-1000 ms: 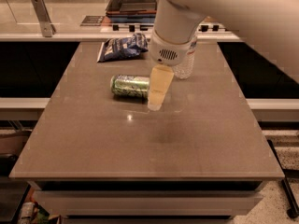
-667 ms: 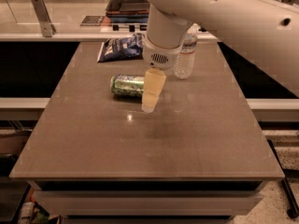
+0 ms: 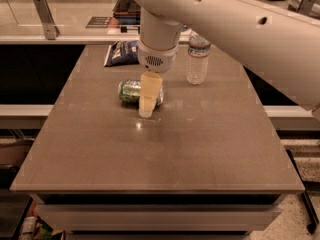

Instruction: Pick green can

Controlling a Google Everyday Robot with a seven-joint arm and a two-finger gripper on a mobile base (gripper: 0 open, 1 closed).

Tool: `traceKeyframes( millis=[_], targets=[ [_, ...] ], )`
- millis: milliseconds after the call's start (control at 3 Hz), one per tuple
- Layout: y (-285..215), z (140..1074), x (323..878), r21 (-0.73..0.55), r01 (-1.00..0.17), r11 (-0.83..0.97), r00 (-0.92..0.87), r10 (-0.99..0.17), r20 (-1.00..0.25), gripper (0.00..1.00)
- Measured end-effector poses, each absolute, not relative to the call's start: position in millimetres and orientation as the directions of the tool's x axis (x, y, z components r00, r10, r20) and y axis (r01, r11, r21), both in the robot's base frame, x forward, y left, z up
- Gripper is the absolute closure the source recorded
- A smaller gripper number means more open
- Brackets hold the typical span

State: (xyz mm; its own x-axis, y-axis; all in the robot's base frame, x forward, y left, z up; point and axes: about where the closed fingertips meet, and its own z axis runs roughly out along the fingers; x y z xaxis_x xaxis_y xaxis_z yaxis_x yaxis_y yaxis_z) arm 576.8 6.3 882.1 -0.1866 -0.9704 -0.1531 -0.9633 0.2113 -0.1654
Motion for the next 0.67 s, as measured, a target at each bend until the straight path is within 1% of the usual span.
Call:
traceKeyframes(
  millis=[667],
  targets=[
    [26,859,590,-0.142,-0.957,0.254,-0.238,-0.963,-0.124,0.00]
  ],
)
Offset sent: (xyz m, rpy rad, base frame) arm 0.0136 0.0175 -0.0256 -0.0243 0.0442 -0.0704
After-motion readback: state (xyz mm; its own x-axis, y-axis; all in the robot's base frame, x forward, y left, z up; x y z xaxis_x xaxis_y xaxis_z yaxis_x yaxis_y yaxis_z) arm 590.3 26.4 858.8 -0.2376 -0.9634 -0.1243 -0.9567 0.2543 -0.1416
